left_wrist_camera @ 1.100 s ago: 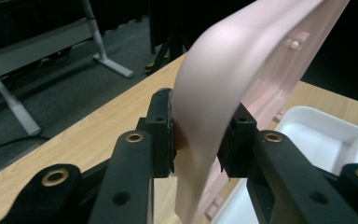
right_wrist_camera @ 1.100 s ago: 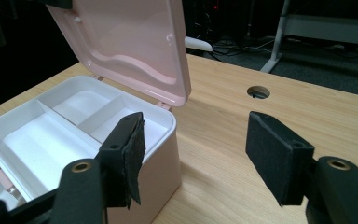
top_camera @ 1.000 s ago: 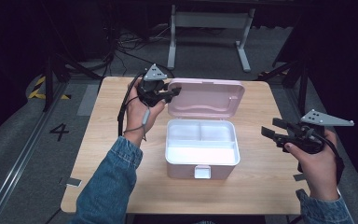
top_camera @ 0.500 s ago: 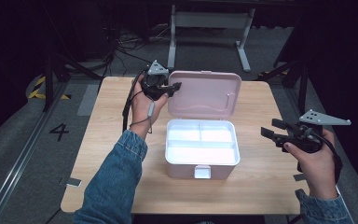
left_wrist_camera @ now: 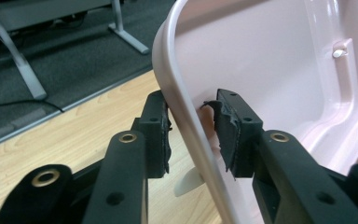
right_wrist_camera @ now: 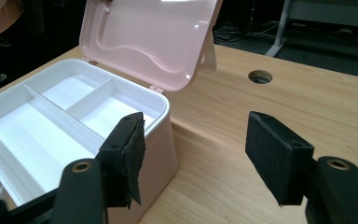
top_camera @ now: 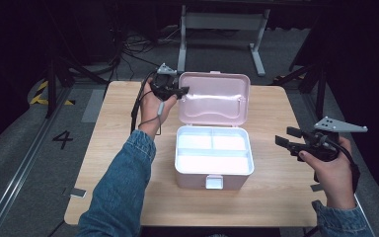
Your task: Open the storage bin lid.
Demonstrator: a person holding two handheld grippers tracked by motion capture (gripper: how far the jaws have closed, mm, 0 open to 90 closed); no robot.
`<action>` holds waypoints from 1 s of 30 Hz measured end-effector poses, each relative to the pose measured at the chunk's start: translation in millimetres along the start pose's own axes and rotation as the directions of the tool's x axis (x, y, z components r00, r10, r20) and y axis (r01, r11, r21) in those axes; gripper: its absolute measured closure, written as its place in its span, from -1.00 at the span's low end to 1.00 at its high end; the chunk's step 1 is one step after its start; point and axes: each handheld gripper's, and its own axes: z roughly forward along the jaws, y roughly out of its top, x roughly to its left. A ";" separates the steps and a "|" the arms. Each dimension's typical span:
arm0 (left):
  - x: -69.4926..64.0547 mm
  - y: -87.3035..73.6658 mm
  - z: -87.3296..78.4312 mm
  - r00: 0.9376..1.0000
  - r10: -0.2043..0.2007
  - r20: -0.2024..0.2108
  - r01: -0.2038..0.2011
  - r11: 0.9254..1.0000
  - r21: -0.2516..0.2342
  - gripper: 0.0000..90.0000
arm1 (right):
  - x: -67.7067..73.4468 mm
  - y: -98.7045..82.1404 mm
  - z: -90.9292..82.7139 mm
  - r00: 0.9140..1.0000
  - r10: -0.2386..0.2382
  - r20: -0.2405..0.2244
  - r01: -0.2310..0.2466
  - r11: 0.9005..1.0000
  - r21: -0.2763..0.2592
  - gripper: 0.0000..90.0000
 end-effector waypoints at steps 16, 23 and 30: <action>10.8 -8.7 18.8 0.999 -0.054 -0.003 0.054 0.995 0.084 0.46 | -3.4 -1.7 2.1 1.000 0.001 0.005 -0.001 1.000 0.009 -0.15; 13.4 -10.8 23.1 0.998 -0.057 -0.005 0.057 0.992 0.109 0.44 | -6.3 -3.8 2.1 1.000 0.001 0.013 -0.001 1.000 0.018 -0.15; 16.1 -13.4 27.8 0.997 -0.076 -0.005 0.076 0.989 0.128 0.42 | -7.2 -4.9 1.0 1.000 0.002 0.017 -0.002 1.000 0.019 -0.15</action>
